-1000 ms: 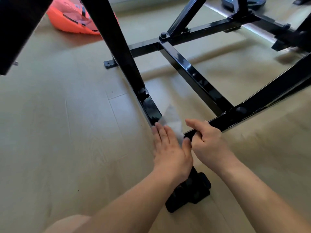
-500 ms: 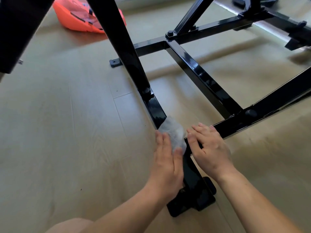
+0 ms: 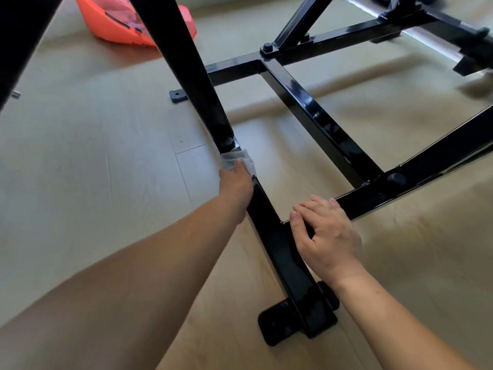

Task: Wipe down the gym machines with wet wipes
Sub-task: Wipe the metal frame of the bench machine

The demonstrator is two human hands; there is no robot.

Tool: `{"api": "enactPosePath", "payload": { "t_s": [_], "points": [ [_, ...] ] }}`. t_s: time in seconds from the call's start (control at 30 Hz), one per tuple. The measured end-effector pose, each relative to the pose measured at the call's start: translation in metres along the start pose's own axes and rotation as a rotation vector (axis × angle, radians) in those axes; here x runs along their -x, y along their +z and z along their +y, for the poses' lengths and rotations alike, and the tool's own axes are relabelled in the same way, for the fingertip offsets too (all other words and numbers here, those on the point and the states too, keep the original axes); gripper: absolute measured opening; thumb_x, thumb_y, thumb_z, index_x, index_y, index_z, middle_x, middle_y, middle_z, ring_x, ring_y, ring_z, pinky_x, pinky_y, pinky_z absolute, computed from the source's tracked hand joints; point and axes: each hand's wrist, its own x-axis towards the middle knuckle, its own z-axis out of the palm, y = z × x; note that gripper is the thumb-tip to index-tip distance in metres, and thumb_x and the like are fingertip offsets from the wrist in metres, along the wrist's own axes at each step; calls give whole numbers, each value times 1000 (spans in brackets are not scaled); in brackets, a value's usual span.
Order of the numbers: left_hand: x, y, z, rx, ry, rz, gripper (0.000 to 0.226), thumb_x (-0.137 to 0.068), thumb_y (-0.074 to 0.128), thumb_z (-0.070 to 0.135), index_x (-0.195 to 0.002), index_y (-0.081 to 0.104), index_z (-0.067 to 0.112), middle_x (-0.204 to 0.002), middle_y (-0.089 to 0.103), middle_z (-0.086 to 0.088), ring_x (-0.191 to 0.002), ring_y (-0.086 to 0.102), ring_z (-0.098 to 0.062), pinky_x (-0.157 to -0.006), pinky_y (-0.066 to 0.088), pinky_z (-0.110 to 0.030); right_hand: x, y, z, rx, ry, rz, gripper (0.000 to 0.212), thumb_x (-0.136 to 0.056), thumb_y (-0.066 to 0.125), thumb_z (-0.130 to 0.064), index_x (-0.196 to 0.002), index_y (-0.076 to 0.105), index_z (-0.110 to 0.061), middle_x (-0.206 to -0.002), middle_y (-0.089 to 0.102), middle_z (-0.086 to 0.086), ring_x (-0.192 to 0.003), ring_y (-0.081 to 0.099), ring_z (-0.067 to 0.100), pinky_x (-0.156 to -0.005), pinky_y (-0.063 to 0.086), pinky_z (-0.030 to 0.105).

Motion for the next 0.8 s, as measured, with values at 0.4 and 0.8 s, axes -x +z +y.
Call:
{"api": "enactPosePath", "payload": {
  "t_s": [0.4,0.8],
  "points": [
    [98,20,-92,24,116,-159,72,-108,40,45,-162,-5,31,-166,26,-1,-148,31,-21,-119,25,-33,-3,-17,8,-126,15,-235,62,-100,27,-54,-143,61,-23,-153,52,-12,-151,25,-3,-127,3,25],
    [214,41,-167,6,266,-136,80,-108,38,37,-158,-24,33,-158,-10,24,-148,-6,5,-122,4,-20,-1,-27,6,-146,15,-364,61,-106,22,-49,-155,43,-20,-167,26,-12,-152,5,-5,-126,-8,25]
  ]
}}
